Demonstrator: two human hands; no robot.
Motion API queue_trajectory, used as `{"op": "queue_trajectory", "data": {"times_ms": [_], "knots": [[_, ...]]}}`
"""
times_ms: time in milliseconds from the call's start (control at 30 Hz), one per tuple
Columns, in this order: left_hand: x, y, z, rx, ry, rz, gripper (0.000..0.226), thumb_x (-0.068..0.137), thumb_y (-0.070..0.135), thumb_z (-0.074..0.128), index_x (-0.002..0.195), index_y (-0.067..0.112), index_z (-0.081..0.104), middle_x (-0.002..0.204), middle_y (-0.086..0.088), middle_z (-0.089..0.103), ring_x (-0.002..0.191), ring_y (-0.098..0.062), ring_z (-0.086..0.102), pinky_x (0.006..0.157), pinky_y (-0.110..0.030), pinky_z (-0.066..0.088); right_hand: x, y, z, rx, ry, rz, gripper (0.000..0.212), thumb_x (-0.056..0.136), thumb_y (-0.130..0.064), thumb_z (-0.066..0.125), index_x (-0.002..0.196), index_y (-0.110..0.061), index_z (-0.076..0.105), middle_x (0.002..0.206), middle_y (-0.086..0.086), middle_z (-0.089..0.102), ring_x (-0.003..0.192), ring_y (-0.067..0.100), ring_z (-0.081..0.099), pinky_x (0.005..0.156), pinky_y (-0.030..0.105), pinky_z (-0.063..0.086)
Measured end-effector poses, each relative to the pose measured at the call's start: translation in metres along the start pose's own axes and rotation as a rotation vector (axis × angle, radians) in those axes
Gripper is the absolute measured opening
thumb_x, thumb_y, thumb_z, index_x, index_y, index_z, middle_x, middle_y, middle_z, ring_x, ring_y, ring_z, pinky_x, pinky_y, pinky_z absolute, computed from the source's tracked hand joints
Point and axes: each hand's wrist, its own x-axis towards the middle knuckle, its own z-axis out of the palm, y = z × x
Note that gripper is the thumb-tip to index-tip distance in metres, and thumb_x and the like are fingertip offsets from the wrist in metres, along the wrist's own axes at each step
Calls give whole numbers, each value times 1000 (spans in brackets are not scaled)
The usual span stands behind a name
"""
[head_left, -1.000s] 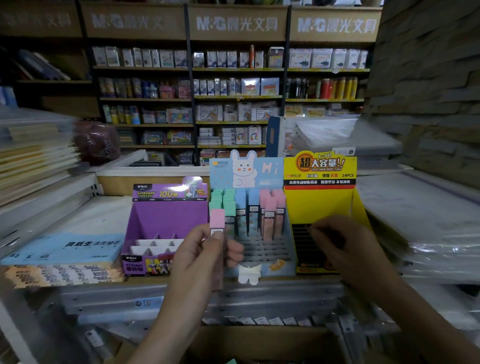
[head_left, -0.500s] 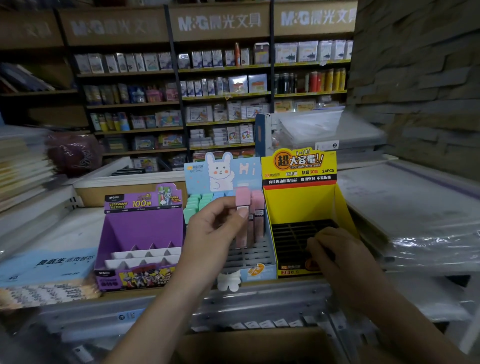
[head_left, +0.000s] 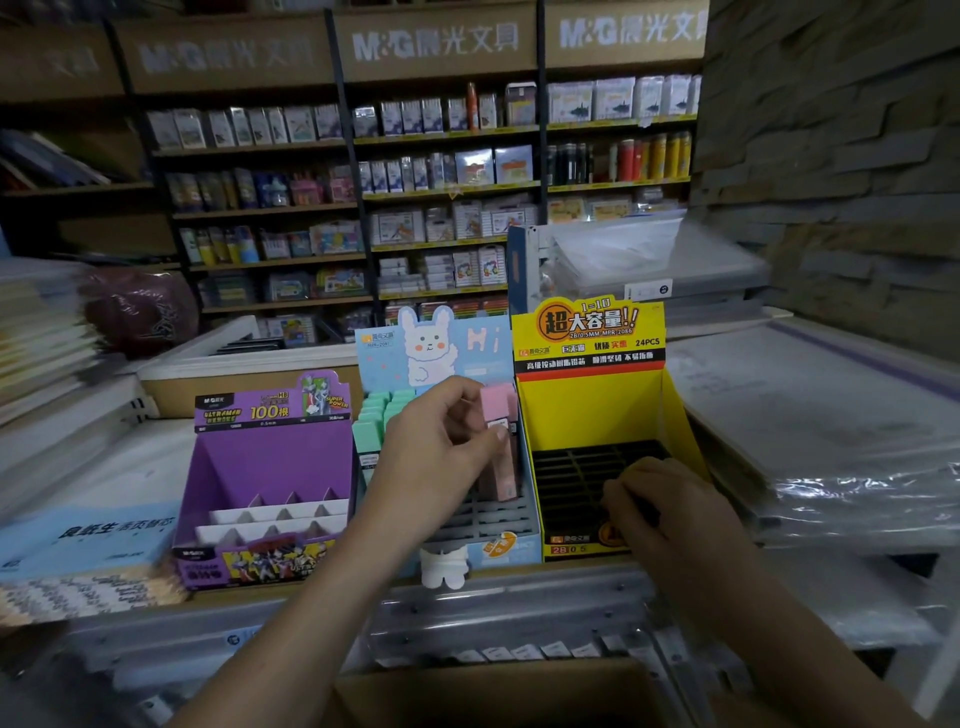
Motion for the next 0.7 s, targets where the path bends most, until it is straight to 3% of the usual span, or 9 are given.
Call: {"op": "queue_trajectory", "data": {"times_ms": [100, 233, 333, 400, 567, 700], "knots": [[2, -1, 2, 172, 36, 43, 30, 84, 17, 82, 91, 36, 61, 72, 12, 64, 68, -4, 61, 67, -27, 53, 0, -1, 0, -3, 2, -7, 28, 97, -22, 60, 69, -24, 59, 70, -13, 53, 73, 4, 50, 60, 20, 38], [3, 1, 3, 313, 98, 96, 25, 80, 24, 85, 93, 30, 65, 72, 18, 65, 72, -1, 63, 69, -32, 56, 0, -2, -1, -6, 7, -15, 27, 98, -23, 59, 71, -18, 63, 71, -11, 54, 73, 6, 50, 61, 29, 44], [4, 3, 4, 316, 99, 105, 23, 81, 23, 85, 98, 24, 69, 74, 17, 66, 75, 1, 63, 69, -27, 55, 0, -2, -2, 2, 0, -15, 28, 98, -22, 59, 70, -18, 62, 71, -11, 53, 73, 5, 50, 61, 27, 43], [4, 4, 4, 326, 85, 117, 23, 82, 23, 84, 101, 22, 72, 75, 16, 67, 74, 0, 63, 69, -23, 53, 0, -3, -2, 1, -3, -13, 28, 98, -22, 59, 70, -18, 63, 71, -10, 54, 74, 6, 50, 61, 25, 41], [5, 6, 4, 346, 39, 152, 16, 88, 24, 79, 101, 19, 71, 76, 18, 67, 79, -11, 66, 74, -33, 55, 0, -3, -2, 2, -1, -1, 28, 98, -21, 60, 70, -18, 64, 72, -10, 56, 74, 6, 51, 60, 24, 41], [3, 7, 5, 368, 23, 175, 30, 89, 21, 79, 114, 23, 63, 74, 21, 60, 81, -16, 69, 73, -33, 56, 0, -3, -3, 3, -3, -2, 28, 98, -22, 59, 70, -19, 63, 73, -10, 56, 74, 6, 52, 61, 26, 43]]}}
